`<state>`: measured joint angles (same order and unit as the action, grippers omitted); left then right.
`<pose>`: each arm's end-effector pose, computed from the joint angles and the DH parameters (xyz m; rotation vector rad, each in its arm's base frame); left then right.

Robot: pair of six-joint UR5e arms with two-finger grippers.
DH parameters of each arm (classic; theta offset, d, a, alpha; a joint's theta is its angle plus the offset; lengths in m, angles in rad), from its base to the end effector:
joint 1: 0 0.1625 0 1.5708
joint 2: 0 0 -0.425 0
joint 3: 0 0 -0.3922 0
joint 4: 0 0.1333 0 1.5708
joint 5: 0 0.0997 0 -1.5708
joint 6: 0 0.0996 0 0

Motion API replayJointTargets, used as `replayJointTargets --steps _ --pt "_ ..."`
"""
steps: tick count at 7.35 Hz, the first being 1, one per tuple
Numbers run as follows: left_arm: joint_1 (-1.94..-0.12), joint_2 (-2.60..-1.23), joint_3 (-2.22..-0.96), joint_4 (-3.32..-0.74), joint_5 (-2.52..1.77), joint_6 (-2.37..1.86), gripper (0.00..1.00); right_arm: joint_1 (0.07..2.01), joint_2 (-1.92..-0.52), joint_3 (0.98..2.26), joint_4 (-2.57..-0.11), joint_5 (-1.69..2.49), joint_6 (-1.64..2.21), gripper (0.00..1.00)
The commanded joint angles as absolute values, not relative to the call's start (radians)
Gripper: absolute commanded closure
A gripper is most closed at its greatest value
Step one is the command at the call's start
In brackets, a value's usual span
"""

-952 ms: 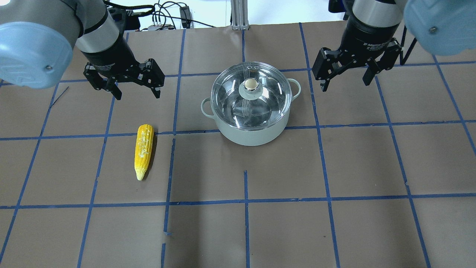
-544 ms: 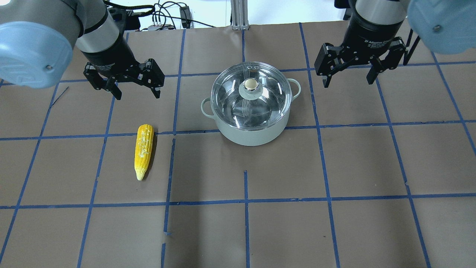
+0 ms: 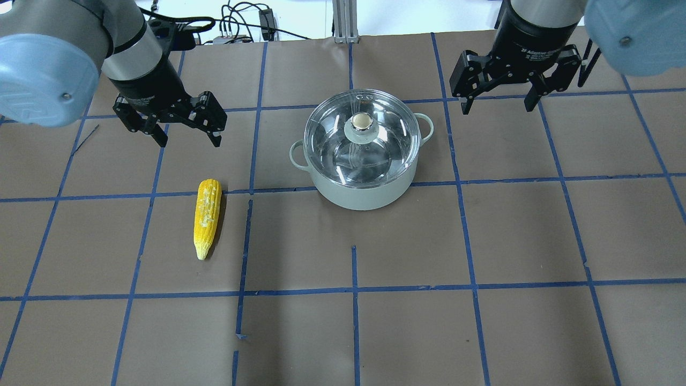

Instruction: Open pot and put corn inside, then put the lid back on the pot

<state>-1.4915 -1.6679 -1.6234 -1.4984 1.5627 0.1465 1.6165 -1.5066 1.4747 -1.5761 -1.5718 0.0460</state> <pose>-0.0924 -0.5297 0.4200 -0.1044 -3.1209 -0.1186 0.1569 -0.5160 0.5033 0.0005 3.1404 -0.0584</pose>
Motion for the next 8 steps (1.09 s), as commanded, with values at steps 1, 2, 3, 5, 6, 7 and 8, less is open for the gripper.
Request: replayJointTargets --steps 1,2,3,5,6,7,8 --pt "-1.441 -1.683 -1.695 -1.454 1.562 0.173 0.0 1.656 -1.417 1.415 -1.629 -1.548 0.057 0.01" --pt "-1.442 -1.724 -1.756 -1.324 1.563 0.167 0.0 1.749 -1.302 1.291 -1.629 -1.571 0.116 0.0" --pt "-1.446 -1.733 -1.844 -1.196 1.568 0.169 0.0 1.803 -1.217 1.235 -1.631 -1.571 0.155 0.02" --pt "-1.443 -1.743 -1.997 -0.969 1.571 0.17 0.0 1.886 -1.119 1.235 -1.725 -1.571 0.273 0.01" --pt "-1.442 -1.746 -2.023 -0.951 1.571 0.173 0.0 1.893 -1.109 1.235 -1.736 -1.571 0.278 0.02" --pt "-1.439 -1.755 -2.025 -0.948 1.568 0.182 0.0 1.897 -1.086 1.242 -1.735 -1.571 0.275 0.02" --pt "-1.439 -1.782 -2.023 -0.934 1.568 0.183 0.0 1.898 -1.085 1.259 -1.735 -1.571 0.276 0.03"
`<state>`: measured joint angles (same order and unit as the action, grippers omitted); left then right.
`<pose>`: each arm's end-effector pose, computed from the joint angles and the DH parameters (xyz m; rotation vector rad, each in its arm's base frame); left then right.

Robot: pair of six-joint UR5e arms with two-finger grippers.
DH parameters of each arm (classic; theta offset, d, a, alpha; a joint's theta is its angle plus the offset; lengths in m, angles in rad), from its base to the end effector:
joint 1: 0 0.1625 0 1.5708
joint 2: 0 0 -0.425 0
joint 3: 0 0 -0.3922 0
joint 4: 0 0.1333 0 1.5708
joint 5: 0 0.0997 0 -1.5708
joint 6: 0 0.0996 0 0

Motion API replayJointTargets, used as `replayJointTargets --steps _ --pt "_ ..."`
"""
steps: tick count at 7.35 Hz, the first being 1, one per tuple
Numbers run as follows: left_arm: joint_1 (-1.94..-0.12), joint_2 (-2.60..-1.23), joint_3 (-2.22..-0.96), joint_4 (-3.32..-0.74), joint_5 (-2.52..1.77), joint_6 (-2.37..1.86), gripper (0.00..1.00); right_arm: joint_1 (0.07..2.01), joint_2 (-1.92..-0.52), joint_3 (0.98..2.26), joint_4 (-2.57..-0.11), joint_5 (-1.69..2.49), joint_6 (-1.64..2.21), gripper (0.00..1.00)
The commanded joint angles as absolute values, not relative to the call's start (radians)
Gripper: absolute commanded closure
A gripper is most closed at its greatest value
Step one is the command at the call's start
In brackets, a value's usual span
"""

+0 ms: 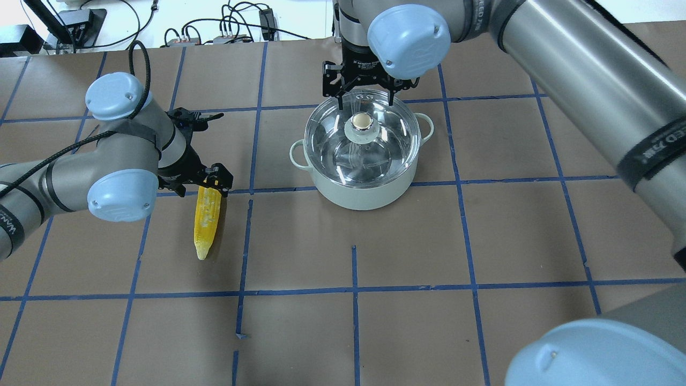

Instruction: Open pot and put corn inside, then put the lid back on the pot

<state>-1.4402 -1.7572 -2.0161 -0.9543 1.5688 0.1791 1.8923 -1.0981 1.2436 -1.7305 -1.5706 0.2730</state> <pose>-0.0681 -0.5066 0.2474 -0.0760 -3.1363 -0.0231 0.3422 -0.6056 0.3859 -0.0761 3.1363 -0.0212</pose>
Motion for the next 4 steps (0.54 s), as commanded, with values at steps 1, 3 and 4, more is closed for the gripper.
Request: replayJointTargets --steps 1,3,4 --pt "-1.439 -1.813 -2.023 -0.854 1.568 0.184 0.0 1.898 -1.092 1.287 -1.736 -1.568 0.282 0.03" --pt "-1.433 -1.842 -2.025 -0.822 1.566 0.192 0.0 1.898 -1.083 1.304 -1.811 -1.571 0.284 0.04" --pt "-1.404 -1.845 -2.031 -0.818 1.557 0.213 0.0 1.896 -1.083 1.305 -1.815 -1.572 0.288 0.06"
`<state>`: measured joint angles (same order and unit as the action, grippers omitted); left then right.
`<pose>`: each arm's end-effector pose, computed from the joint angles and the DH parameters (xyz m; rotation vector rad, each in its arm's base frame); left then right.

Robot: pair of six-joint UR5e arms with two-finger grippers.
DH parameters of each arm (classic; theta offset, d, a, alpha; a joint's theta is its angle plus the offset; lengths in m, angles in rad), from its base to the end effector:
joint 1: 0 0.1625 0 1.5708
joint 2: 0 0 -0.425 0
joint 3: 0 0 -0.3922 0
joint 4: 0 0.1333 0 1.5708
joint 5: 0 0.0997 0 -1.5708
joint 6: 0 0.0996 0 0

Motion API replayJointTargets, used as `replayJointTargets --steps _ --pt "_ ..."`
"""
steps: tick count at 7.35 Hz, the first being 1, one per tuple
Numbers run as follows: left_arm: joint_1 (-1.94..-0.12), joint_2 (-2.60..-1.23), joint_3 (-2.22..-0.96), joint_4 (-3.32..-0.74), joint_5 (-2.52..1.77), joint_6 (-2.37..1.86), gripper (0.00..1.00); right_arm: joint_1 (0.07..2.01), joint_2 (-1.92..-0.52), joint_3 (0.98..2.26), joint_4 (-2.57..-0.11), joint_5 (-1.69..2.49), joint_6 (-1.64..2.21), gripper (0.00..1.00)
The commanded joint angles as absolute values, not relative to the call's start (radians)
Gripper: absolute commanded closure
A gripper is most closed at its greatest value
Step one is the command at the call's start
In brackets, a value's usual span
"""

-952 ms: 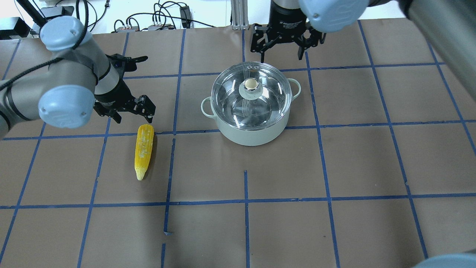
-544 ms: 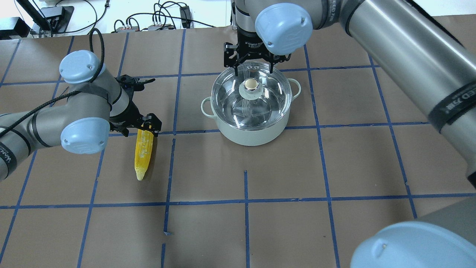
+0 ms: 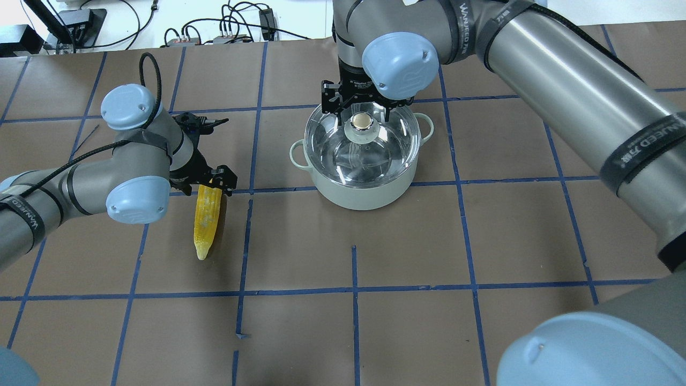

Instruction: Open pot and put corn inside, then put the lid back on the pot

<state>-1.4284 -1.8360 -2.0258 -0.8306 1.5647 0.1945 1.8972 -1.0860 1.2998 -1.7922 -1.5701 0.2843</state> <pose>-0.0605 -0.5217 0.2164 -0.0819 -3.1377 0.0325 0.3449 -0.6030 0.3565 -0.0661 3.1379 -0.0110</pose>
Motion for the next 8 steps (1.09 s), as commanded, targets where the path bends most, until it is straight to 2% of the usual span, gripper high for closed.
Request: replayJointTargets --steps 1,2,4,5,7,8 --pt "-1.379 -1.845 -2.058 -0.799 1.555 0.241 0.0 1.887 -1.083 1.305 -1.815 -1.569 0.288 0.11" --pt "-1.374 -1.853 -2.077 -0.758 1.555 0.241 0.0 1.891 -1.081 1.316 -1.813 -1.571 0.29 0.15" --pt "-1.374 -1.855 -2.08 -0.749 1.552 0.229 0.0 1.896 -1.085 1.335 -1.818 -1.568 0.291 0.16" --pt "-1.374 -1.853 -2.082 -0.749 1.539 0.221 0.02 1.896 -1.086 1.333 -1.818 -1.569 0.29 0.22" --pt "-1.376 -1.853 -2.083 -0.749 1.537 0.204 0.15 1.898 -1.085 1.328 -1.816 -1.569 0.288 0.41" --pt "-1.377 -1.853 -2.089 -0.749 1.539 0.165 0.29 1.898 -1.085 1.327 -1.816 -1.568 0.288 0.47"
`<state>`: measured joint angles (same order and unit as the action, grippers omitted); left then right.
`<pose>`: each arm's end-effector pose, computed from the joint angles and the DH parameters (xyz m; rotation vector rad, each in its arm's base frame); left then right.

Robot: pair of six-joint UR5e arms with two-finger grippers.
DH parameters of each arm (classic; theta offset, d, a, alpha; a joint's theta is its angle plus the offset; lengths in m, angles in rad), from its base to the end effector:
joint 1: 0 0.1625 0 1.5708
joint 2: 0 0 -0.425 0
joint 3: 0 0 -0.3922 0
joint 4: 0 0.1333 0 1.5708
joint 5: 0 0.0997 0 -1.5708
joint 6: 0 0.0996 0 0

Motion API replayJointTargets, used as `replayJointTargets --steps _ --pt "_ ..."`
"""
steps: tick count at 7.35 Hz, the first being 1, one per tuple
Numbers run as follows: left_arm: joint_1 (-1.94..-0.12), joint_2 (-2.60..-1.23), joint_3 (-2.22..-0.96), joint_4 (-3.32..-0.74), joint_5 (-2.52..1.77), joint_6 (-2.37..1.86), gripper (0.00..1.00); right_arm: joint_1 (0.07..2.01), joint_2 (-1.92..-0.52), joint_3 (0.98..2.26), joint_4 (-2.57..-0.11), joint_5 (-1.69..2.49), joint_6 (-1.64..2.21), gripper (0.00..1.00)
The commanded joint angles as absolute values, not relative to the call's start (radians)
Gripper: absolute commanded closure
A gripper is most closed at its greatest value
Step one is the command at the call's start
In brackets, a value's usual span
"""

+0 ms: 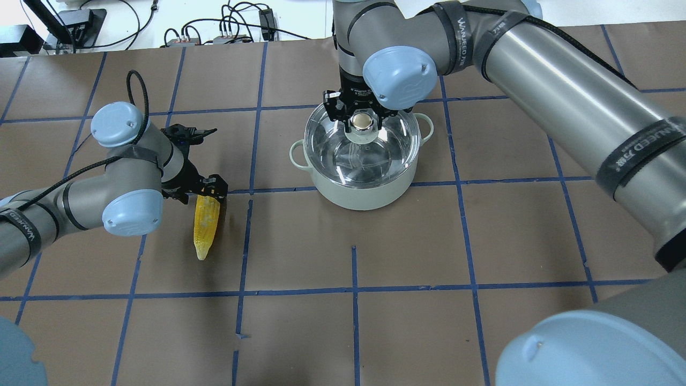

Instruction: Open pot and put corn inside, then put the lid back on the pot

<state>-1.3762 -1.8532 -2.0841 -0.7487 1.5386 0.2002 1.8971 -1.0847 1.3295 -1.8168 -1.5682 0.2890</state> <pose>-0.0382 -0.5122 0.1936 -0.0094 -3.1148 0.0501 0.3441 -0.6002 0.3437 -0.0585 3.1382 -0.0006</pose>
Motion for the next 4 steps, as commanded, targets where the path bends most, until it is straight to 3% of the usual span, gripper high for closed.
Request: replayJointTargets --steps 1,3,4 --pt "-1.378 -1.852 -2.089 -0.749 1.539 0.163 0.49 1.899 -1.089 1.33 -1.816 -1.569 0.29 0.52" --pt "-1.378 -1.847 -2.082 -0.749 1.536 0.134 0.8 1.899 -1.094 1.318 -1.816 -1.572 0.287 0.55" --pt "-1.378 -1.839 -2.077 -0.749 1.537 0.123 0.9 1.899 -1.101 1.307 -1.815 -1.569 0.284 0.56"
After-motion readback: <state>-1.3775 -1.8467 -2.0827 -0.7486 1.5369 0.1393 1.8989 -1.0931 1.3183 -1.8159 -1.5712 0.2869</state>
